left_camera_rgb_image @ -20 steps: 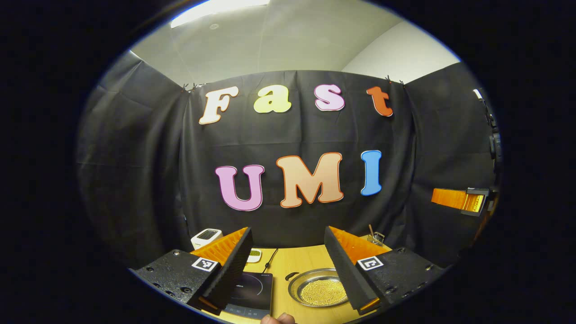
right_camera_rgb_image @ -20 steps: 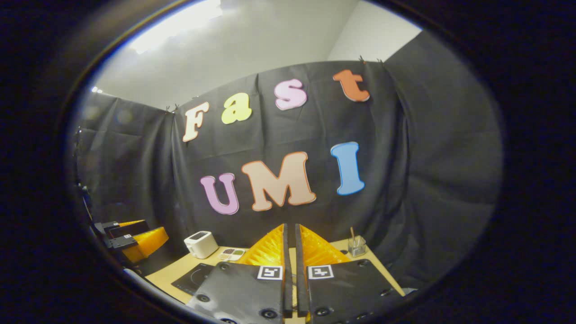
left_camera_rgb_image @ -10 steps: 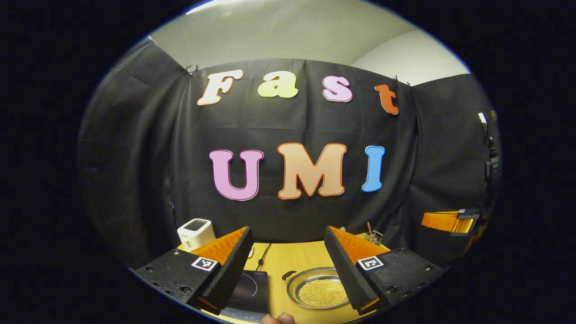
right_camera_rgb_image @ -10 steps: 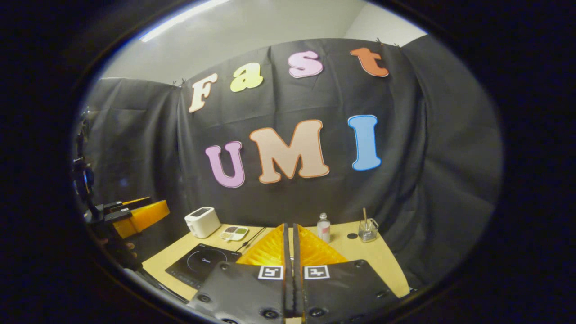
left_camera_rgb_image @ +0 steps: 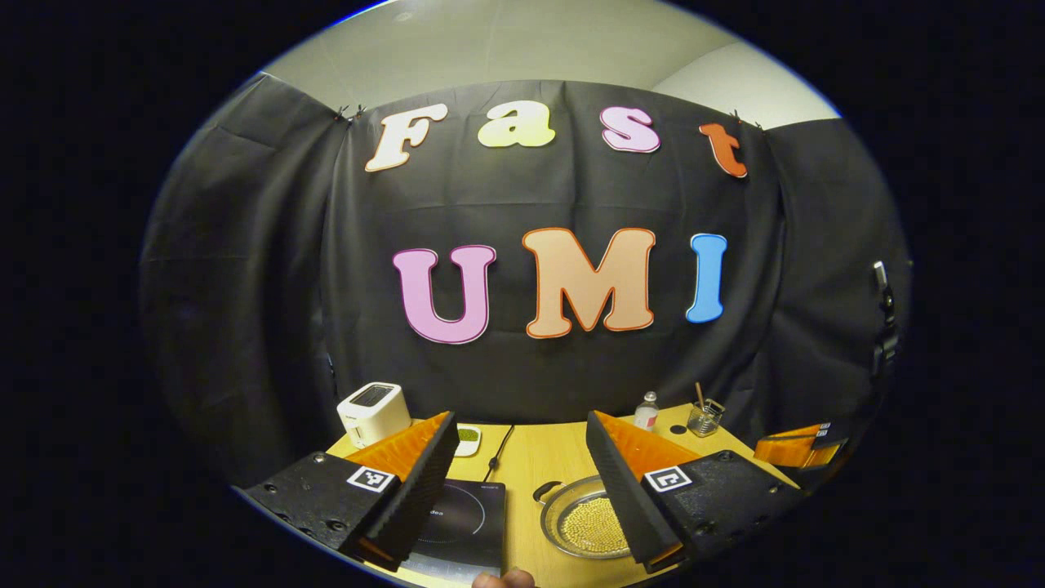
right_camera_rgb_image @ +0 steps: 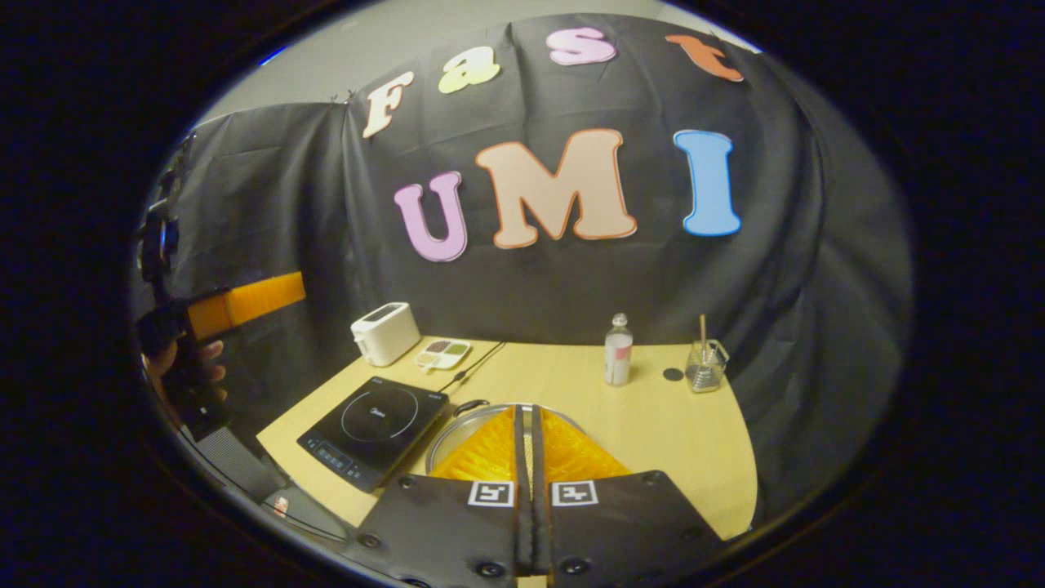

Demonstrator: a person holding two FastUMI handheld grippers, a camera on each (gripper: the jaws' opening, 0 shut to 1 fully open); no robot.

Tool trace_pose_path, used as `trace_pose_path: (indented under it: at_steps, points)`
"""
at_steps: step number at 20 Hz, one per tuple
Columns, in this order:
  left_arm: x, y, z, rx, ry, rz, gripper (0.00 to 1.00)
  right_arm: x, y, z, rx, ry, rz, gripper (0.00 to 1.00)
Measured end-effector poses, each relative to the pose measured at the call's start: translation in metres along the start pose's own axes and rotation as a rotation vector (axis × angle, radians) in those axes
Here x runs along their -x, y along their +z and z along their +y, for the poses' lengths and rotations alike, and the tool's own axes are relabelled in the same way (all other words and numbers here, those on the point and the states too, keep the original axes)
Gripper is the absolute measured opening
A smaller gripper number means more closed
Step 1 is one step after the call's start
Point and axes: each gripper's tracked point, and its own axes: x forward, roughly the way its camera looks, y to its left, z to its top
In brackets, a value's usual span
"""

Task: First push the handle of the pot to place it horizontally, then grasp the pot with both hands and set it on the induction cooktop.

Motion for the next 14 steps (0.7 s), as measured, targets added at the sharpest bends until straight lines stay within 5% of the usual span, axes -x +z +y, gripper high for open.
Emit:
trace_pose_path:
  at_steps: [9, 14]
  points:
    - [-0.006, -0.019, -0.014, -0.028, 0.209, 0.087, 0.93, -0.041, -0.079, -0.018, 0.116, 0.232, 0.176, 0.0]
    - [-0.016, -0.025, -0.025, -0.03, 0.229, 0.124, 0.99, -0.052, -0.1, -0.015, 0.11, 0.302, 0.214, 0.0]
